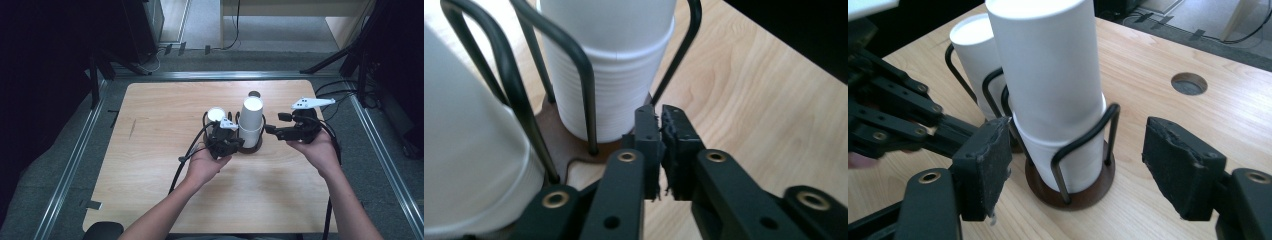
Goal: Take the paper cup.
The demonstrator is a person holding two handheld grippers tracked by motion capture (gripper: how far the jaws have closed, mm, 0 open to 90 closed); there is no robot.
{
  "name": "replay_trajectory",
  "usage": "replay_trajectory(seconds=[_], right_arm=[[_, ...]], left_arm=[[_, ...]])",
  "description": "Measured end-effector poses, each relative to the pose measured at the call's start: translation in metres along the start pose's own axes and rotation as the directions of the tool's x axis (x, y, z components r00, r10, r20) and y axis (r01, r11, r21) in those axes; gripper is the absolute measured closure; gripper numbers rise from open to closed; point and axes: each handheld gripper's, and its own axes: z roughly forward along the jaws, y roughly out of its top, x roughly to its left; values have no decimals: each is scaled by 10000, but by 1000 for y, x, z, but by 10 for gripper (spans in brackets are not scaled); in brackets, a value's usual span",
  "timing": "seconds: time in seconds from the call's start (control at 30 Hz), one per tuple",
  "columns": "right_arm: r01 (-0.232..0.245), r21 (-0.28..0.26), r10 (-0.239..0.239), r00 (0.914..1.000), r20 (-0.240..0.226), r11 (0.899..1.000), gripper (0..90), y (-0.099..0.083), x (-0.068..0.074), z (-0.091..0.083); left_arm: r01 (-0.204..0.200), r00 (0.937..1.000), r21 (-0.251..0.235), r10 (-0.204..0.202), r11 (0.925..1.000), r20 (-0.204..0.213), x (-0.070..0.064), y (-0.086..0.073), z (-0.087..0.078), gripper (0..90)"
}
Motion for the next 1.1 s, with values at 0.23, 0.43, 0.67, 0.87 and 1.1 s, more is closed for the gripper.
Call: replay_trajectory(seconds=[0.23, 0.43, 0.67, 0.87, 1.1], right_arm=[[234, -48, -234, 9996, -134, 9997, 274, 14, 6, 7], [449, 32, -449, 9989, -137, 9990, 272, 23, 12, 13], [721, 135, -719, 9973, -161, 9973, 272, 33, 17, 20], [833, 190, -830, 9964, -179, 9963, 275, 37, 20, 23], [889, 300, -886, 9960, -117, 9956, 281, 38, 20, 29]], left_arm=[[17, 9999, -135, -19, 9999, -134, -4, 6, 11, 893], [159, 9995, -259, -165, 9995, -260, -5, 7, 16, 892], [286, 9992, -368, -296, 9989, -275, -1, 10, 14, 889], [564, 9982, -441, -573, 9974, -192, 2, 10, 15, 880], [475, 9987, -392, -482, 9981, -187, 2, 11, 15, 875]])
